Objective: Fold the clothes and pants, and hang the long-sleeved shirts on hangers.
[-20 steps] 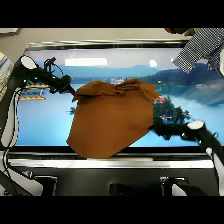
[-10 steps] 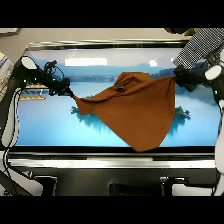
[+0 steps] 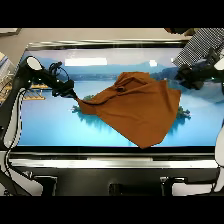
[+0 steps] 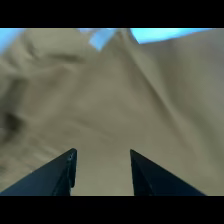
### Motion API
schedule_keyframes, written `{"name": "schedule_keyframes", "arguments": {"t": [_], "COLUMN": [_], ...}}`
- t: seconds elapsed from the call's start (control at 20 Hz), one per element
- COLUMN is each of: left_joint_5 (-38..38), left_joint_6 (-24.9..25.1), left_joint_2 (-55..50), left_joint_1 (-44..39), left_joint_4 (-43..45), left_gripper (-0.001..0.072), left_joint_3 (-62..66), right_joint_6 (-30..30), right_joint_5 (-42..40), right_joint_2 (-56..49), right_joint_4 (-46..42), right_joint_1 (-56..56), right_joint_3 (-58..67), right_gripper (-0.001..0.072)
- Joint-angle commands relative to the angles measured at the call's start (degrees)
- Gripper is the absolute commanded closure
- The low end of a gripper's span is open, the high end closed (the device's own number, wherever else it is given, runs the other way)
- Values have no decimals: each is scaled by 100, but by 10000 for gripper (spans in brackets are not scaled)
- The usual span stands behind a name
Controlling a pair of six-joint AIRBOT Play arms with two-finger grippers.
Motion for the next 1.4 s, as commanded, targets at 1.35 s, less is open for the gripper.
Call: {"name": "schedule_keyframes", "arguments": {"t": [1.35], "left_joint_5": [-9], "left_joint_6": [11], "left_joint_2": [-81], "left_joint_1": [-11], "left_joint_4": [11], "left_gripper": [683], "left_joint_3": [-2], "right_joint_6": [-772], "right_joint_5": [-1681], "right_joint_2": [2857], "right_joint_4": [2140], "right_joint_1": [-111], "right_joint_3": [-7309], "right_gripper": [382]}}
